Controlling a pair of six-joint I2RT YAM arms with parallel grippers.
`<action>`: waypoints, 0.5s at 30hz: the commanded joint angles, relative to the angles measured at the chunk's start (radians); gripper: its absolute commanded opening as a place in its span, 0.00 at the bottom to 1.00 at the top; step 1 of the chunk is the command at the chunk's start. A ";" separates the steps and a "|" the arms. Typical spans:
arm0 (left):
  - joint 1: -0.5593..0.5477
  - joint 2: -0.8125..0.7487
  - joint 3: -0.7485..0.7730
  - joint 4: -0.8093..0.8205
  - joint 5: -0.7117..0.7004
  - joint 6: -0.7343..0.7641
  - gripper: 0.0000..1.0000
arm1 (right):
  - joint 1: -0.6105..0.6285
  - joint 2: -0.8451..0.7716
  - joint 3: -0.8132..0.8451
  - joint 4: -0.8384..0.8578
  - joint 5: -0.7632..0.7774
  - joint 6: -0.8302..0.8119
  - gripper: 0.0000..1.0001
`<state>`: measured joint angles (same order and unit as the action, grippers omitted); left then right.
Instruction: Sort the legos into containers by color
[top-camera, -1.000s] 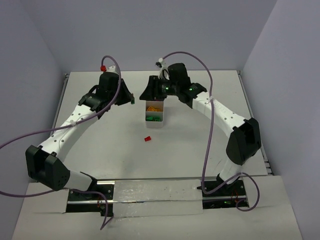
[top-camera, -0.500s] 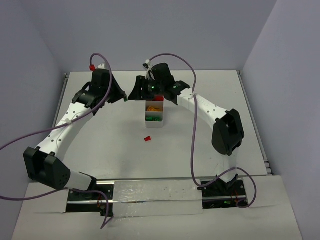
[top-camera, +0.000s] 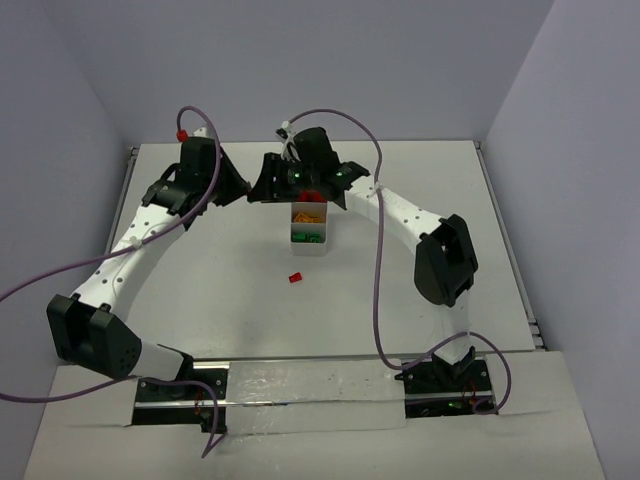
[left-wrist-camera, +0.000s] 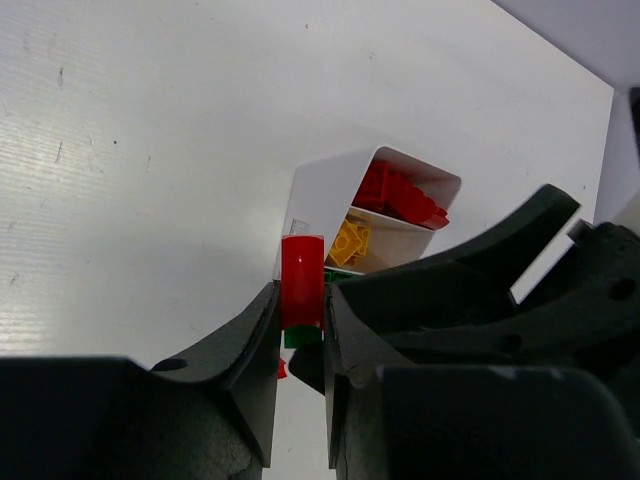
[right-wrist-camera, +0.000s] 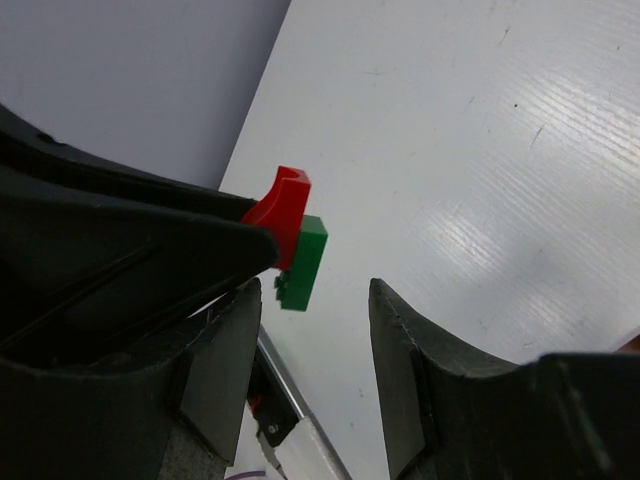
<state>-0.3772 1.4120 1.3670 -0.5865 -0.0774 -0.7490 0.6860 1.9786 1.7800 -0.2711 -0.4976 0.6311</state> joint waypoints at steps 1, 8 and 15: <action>0.007 0.001 0.009 0.023 0.043 -0.016 0.00 | 0.012 0.024 0.068 0.041 -0.001 0.009 0.54; 0.008 0.000 0.002 0.030 0.053 -0.013 0.00 | 0.010 0.044 0.082 0.036 0.003 0.012 0.42; 0.008 -0.001 -0.022 0.043 0.046 -0.013 0.00 | 0.010 0.054 0.086 0.070 -0.030 0.025 0.13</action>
<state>-0.3675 1.4162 1.3573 -0.5712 -0.0575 -0.7521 0.6895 2.0144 1.8122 -0.2700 -0.5128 0.6477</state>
